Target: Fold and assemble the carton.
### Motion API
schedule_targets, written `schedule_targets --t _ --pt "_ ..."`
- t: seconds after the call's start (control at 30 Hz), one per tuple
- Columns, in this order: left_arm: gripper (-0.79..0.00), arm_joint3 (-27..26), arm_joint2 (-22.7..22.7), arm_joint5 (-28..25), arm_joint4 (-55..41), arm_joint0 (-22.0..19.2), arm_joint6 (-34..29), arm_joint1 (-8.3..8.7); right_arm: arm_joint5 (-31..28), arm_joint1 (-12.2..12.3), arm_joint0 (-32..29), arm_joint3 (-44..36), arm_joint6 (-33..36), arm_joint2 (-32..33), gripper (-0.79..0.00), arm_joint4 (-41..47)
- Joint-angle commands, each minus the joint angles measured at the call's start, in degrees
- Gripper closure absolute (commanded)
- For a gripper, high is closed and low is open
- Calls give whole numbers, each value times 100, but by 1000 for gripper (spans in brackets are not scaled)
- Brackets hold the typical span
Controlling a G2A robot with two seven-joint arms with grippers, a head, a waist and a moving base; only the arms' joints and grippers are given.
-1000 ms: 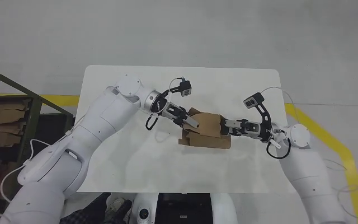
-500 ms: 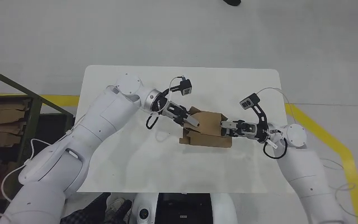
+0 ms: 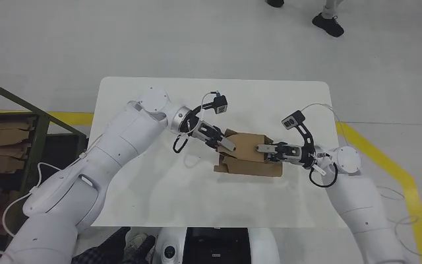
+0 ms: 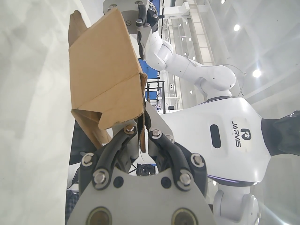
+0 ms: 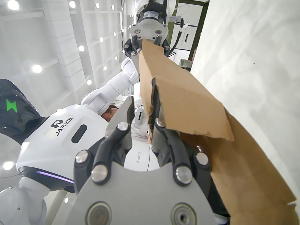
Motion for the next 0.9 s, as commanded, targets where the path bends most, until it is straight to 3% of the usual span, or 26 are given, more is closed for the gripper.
schedule_targets --t 0.0,0.13,0.17,0.2,0.87 --pt "-40 7 1 0 -5 -4 0 -1 11 3 -3 -2 -20 -1 0 -17" --pt "-354 20 -10 0 -25 0 0 -3 35 9 -5 -8 -58 -8 0 -50" --pt "-696 21 -12 0 -23 1 0 -4 38 9 -4 -10 -65 -12 0 -52" --pt "-785 24 -15 0 -24 2 0 -4 41 10 -3 -9 -70 -17 0 -55" --pt "-785 -180 -293 0 -141 92 0 70 38 13 -19 61 -726 -122 0 -543"
